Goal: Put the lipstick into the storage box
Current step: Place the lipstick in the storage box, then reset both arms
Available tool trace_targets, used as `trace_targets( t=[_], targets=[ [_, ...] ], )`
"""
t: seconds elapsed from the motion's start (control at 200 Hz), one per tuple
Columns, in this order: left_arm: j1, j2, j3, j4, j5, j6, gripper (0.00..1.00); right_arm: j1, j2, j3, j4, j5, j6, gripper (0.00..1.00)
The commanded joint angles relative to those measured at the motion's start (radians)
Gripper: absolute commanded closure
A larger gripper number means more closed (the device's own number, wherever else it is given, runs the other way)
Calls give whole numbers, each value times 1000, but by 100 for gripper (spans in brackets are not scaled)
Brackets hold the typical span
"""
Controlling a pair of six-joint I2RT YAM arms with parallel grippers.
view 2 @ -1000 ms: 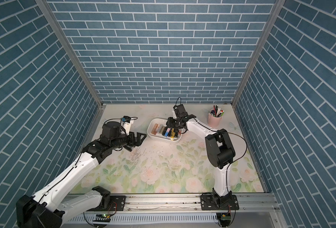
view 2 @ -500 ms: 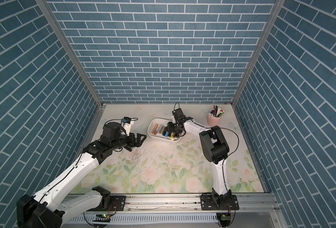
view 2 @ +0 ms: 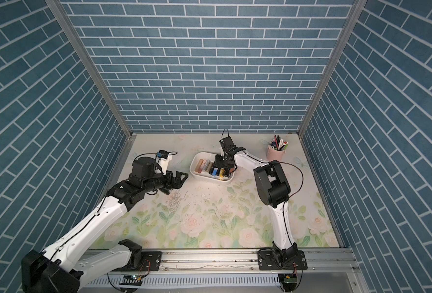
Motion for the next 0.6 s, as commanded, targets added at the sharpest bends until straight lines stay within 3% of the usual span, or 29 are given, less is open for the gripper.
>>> trace_targets(
  t=[0.0,0.225,0.595],
  targets=[
    [4,-7,-2,-13,-10,6,0,0,47,34,-54,6,-45,48],
    [4,-3,13,-8,-28,1,0,10,-43,20,28,-61,-94,48],
    [4,4,54,53,-101,-75,0,10,-378,-300,406,-209,-203,45]
  ],
)
